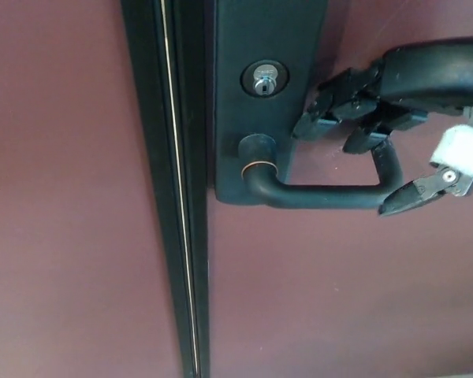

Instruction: The robot walks towards the door handle and put its right hand on it and twist the handle

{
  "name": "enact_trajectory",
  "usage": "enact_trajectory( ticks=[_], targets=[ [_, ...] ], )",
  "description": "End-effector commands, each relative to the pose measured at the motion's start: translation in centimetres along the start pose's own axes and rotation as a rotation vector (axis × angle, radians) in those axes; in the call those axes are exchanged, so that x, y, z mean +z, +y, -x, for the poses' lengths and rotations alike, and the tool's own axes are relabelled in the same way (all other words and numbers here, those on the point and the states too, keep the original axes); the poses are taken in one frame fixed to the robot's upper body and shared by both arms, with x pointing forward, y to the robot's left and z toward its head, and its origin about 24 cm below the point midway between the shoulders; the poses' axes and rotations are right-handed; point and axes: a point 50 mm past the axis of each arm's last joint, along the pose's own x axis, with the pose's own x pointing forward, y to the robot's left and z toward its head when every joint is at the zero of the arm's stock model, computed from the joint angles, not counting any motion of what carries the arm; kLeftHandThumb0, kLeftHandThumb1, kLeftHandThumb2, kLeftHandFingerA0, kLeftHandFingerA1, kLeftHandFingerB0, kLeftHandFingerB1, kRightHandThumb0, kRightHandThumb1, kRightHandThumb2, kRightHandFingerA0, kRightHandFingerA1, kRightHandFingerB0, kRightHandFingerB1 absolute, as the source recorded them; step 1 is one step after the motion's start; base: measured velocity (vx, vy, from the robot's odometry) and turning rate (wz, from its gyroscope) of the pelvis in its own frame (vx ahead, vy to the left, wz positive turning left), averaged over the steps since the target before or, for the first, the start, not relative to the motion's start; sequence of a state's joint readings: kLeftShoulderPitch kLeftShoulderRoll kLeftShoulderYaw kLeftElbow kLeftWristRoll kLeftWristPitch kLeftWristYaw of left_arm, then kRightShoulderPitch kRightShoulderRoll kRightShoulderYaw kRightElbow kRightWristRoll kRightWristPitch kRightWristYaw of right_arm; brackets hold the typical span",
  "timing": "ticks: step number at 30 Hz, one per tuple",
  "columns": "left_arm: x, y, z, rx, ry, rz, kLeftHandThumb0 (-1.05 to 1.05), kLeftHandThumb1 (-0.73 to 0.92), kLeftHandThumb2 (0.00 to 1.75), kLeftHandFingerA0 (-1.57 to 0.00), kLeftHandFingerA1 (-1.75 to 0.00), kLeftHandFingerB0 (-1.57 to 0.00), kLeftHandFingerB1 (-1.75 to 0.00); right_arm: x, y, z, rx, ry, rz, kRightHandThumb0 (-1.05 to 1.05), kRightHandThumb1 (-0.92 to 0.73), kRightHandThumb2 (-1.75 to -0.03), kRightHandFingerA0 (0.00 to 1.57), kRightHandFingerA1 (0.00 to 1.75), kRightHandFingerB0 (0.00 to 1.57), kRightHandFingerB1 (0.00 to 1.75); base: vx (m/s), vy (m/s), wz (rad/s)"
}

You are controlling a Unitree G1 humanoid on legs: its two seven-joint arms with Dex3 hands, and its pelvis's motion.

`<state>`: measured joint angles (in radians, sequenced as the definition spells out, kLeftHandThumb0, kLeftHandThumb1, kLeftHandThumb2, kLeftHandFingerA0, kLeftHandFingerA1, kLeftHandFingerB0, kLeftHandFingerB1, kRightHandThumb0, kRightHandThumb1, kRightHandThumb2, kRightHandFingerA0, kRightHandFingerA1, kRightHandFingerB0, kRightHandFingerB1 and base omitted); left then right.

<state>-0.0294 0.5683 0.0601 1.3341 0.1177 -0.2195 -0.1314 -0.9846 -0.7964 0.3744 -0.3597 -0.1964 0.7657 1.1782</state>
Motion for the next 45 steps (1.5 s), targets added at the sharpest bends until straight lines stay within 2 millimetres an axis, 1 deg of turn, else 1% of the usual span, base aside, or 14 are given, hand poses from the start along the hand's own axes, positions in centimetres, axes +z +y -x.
enact_trajectory(
  ticks=[1, 6, 12, 17, 18, 24, 25, 28, 32, 36, 38, 43, 44, 45],
  targets=[
    [-0.5, 0.0, 0.1, -0.014, 0.015, -0.012, -0.3, 0.6, 0.59, -0.75, -0.5, -0.58, -0.44, -0.3, -2.3, 2.6, -0.125, -0.011, -0.047, -0.35, -0.21, -0.85, 0.02, 0.48, 0.01, 0.46, 0.0, 0.0, 0.0],
    [-0.7, 0.0, 0.2, -0.015, 0.023, -0.015, -0.31, 0.6, 0.59, -0.75, -0.5, -0.58, -0.43, 0.0, -3.1, 4.2, -0.171, -0.047, -0.07, -0.35, -0.21, -0.85, 0.01, 0.48, 0.0, 0.46, 0.0, 0.0, 0.0],
    [-0.6, -0.1, 0.2, -0.011, 0.024, -0.029, -0.31, 0.6, 0.59, -0.74, -0.5, -0.58, -0.43, -0.1, -5.0, 8.8, -0.298, -0.171, -0.148, -0.35, -0.22, -0.85, 0.01, 0.48, 0.0, 0.46, 0.0, 0.0, 0.0],
    [-0.7, -0.1, 0.2, -0.01, 0.025, -0.03, -0.31, 0.6, 0.59, -0.74, -0.5, -0.58, -0.43, -0.1, -5.1, 9.0, -0.303, -0.18, -0.151, -0.35, -0.22, -0.85, 0.01, 0.48, 0.0, 0.46, 0.0, 0.0, 0.0],
    [-0.6, 0.0, 0.1, -0.012, 0.022, -0.021, -0.31, 0.6, 0.59, -0.75, -0.5, -0.58, -0.43, -0.4, -5.3, 11.3, -0.375, -0.195, -0.13, -0.7, -0.49, -0.57, 0.2, 0.33, 0.16, 0.27, 0.0, 0.0, 0.0],
    [-0.7, -0.1, 0.2, -0.025, 0.024, -0.025, -0.31, 0.6, 0.59, -0.74, -0.5, -0.58, -0.43, -1.5, -3.4, 16.9, -0.504, -0.207, -0.115, -0.7, -0.5, -0.56, 0.22, 0.33, 0.18, 0.27, 0.0, -0.001, 0.02],
    [-0.1, -0.1, 0.0, -0.024, 0.012, -0.029, -0.31, 0.6, 0.59, -0.74, -0.5, -0.58, -0.43, -2.0, -2.0, 18.6, -0.532, -0.196, -0.13, -0.69, -0.5, -0.56, 0.23, 0.34, 0.2, 0.28, 0.0, 0.0, 0.0],
    [0.0, -0.1, 0.0, -0.026, 0.009, -0.03, -0.31, 0.6, 0.59, -0.74, -0.5, -0.58, -0.43, -2.1, -1.7, 18.9, -0.537, -0.193, -0.13, -0.69, -0.5, -0.56, 0.23, 0.34, 0.2, 0.28, 0.0, 0.0, 0.0],
    [-0.5, -0.3, 0.1, -0.041, 0.018, -0.014, -0.31, 0.6, 0.59, -0.75, -0.5, -0.58, -0.43, -3.1, 5.5, 23.1, -0.591, -0.113, -0.143, -0.66, -0.49, -0.56, 0.3, 0.39, 0.23, 0.29, 0.0, 0.0, 0.0],
    [-0.5, -0.3, 0.1, -0.043, 0.018, -0.013, -0.31, 0.6, 0.59, -0.75, -0.5, -0.58, -0.43, -3.1, 6.1, 23.3, -0.59, -0.106, -0.147, -0.66, -0.49, -0.56, 0.3, 0.39, 0.23, 0.29, 0.0, 0.0, 0.0],
    [0.2, -0.8, -0.2, -0.056, 0.005, 0.033, -0.4, 0.64, 0.6, -0.69, -0.48, -0.53, -0.41, -5.3, 10.2, 24.2, -0.605, -0.063, -0.286, -0.7, -0.41, -0.72, 0.27, 0.46, 0.18, 0.37, 0.0, 0.0, 0.0],
    [0.1, -0.8, -0.2, -0.054, 0.017, 0.064, -0.43, 0.67, 0.61, -0.68, -0.48, -0.52, -0.4, -6.3, 12.0, 23.9, -0.594, -0.049, -0.379, -0.68, -0.41, -0.71, 0.26, 0.47, 0.18, 0.37, 0.0, 0.0, 0.0],
    [0.2, -0.8, -0.2, -0.063, 0.014, 0.086, -0.67, 0.79, 0.64, -0.59, -0.43, -0.44, -0.38, -7.2, 13.5, 23.3, -0.592, -0.046, -0.445, -0.3, -0.26, -0.87, 0.14, 0.53, 0.08, 0.5, 0.0, 0.0, 0.0],
    [0.3, -0.9, -0.2, -0.075, 0.009, 0.12, -0.67, 0.79, 0.64, -0.59, -0.43, -0.44, -0.38, -8.2, 15.8, 22.6, -0.595, -0.034, -0.546, -0.3, -0.26, -0.87, 0.14, 0.53, 0.08, 0.5, 0.0, 0.0, 0.0]
  ],
)
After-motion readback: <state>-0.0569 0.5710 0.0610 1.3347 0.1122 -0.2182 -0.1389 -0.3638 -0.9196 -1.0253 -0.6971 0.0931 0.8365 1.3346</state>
